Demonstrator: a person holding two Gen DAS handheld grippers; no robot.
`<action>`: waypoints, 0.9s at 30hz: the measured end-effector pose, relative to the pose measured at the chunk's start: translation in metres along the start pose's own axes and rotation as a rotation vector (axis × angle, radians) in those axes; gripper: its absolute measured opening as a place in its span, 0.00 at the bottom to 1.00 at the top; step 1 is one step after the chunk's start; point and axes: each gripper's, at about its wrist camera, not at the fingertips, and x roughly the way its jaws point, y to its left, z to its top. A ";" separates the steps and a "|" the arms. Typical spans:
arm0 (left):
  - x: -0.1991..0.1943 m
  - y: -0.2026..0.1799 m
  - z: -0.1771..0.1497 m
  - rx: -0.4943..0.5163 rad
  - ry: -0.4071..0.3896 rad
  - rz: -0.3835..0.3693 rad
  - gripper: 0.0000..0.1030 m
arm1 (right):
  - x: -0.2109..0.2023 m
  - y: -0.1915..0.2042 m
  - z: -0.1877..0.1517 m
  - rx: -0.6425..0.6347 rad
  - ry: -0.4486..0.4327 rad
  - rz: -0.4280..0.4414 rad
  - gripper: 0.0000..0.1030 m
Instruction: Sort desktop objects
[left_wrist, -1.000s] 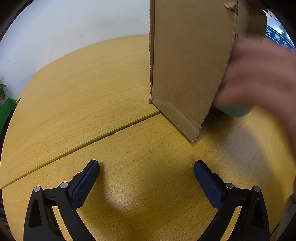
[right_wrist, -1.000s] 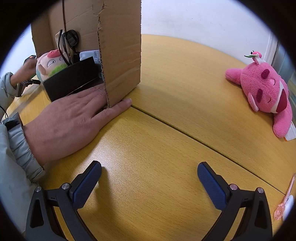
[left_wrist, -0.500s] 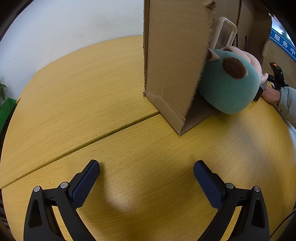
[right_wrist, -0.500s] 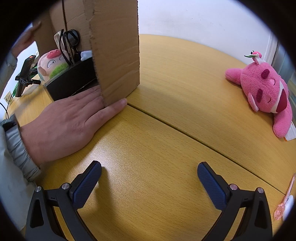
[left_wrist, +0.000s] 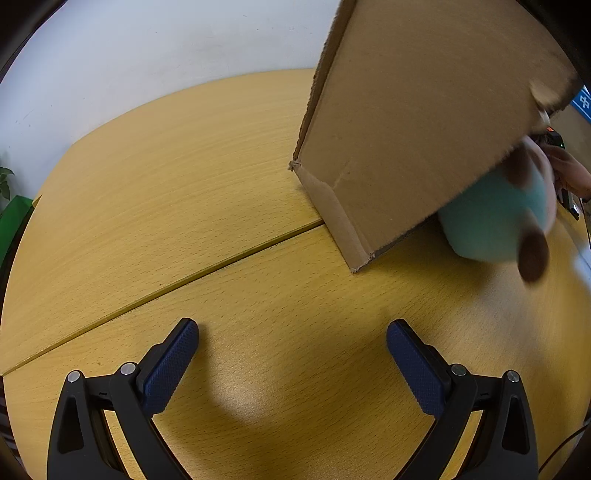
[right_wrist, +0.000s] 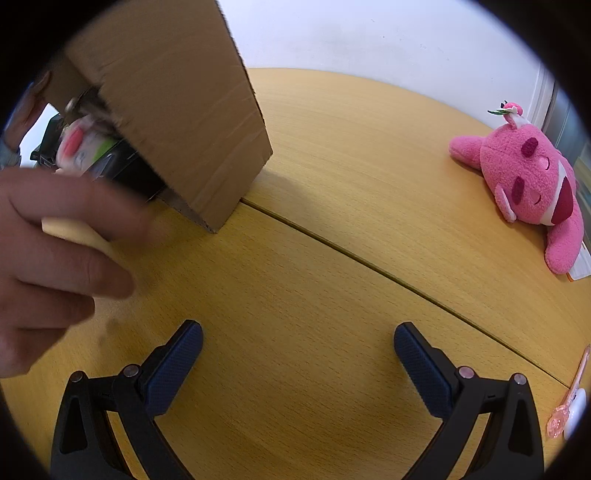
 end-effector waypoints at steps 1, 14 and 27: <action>0.000 0.000 0.000 0.000 0.000 0.000 1.00 | 0.000 0.000 0.000 0.000 0.000 0.000 1.00; 0.004 0.001 0.003 0.001 0.000 0.000 1.00 | -0.002 -0.002 -0.001 0.000 0.001 -0.001 1.00; 0.006 0.002 0.006 0.001 0.000 -0.001 1.00 | -0.002 -0.001 -0.002 0.000 0.001 -0.001 1.00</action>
